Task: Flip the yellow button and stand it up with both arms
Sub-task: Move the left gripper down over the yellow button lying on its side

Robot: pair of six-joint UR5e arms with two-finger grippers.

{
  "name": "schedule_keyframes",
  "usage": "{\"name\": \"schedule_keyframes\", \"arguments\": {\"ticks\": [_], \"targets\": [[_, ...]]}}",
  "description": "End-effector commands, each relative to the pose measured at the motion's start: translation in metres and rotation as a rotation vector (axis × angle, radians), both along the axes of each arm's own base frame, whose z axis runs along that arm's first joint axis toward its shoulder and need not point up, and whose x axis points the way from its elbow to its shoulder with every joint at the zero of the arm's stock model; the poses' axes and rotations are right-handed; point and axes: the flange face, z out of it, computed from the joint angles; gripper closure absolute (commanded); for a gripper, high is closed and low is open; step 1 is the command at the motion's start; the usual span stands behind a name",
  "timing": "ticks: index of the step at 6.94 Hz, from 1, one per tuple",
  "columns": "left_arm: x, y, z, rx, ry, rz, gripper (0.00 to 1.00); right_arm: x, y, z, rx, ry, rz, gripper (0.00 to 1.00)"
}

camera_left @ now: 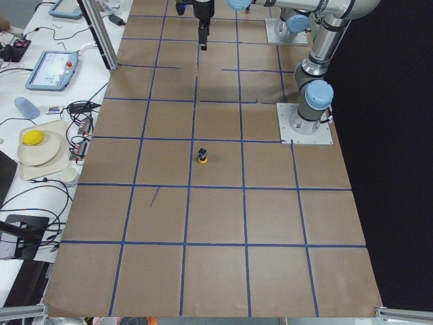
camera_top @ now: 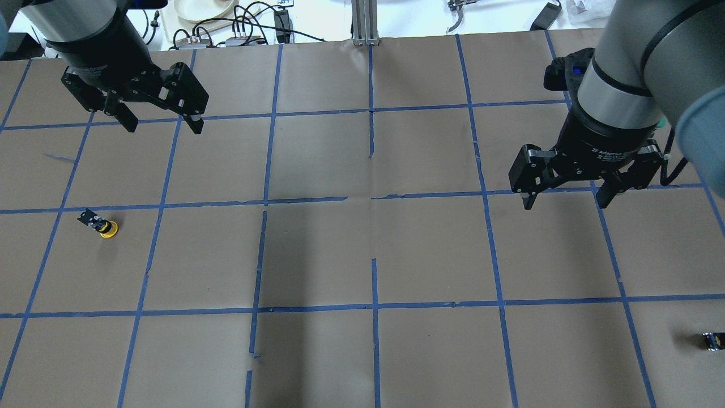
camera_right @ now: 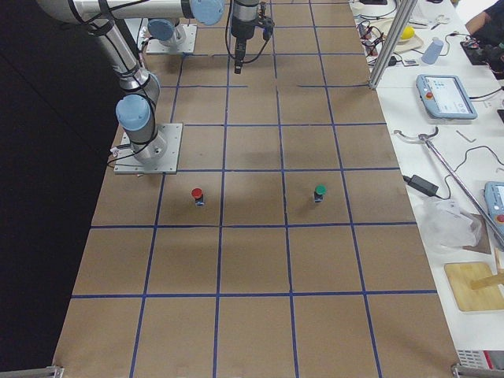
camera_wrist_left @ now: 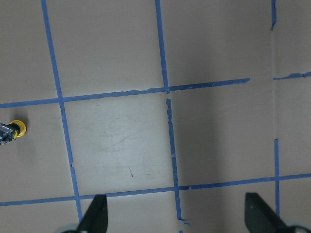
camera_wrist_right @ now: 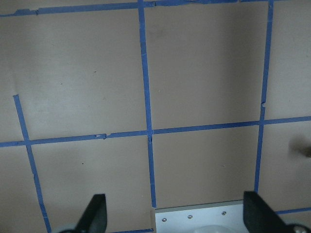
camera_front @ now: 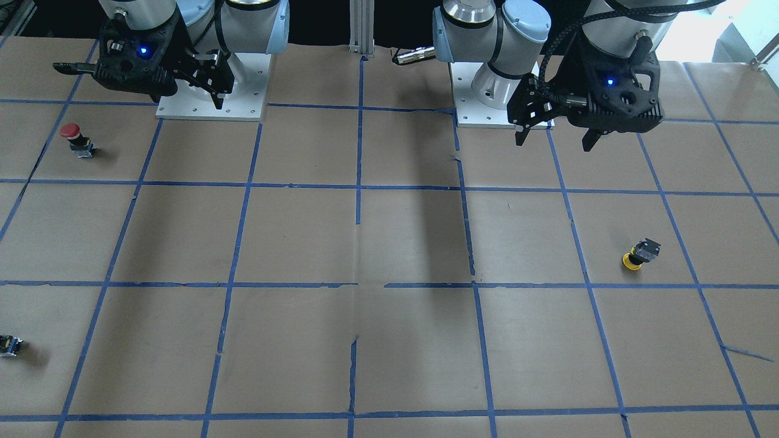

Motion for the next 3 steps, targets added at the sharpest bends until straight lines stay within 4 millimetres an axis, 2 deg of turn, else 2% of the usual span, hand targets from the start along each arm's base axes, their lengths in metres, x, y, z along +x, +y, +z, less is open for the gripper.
{"name": "schedule_keyframes", "arguments": {"ticks": [1,2,3], "targets": [[0.074,-0.007,-0.034,0.090,0.022,-0.007,0.00,0.000,0.000,0.000,-0.001,0.001,0.000,0.00],[0.110,-0.011,-0.061,0.126,0.027,0.007,0.00,0.000,0.000,0.000,-0.001,0.000,0.002,0.00],[0.154,-0.019,-0.079,0.114,-0.024,-0.088,0.00,0.000,0.001,-0.001,0.002,0.001,0.000,0.00]]}}
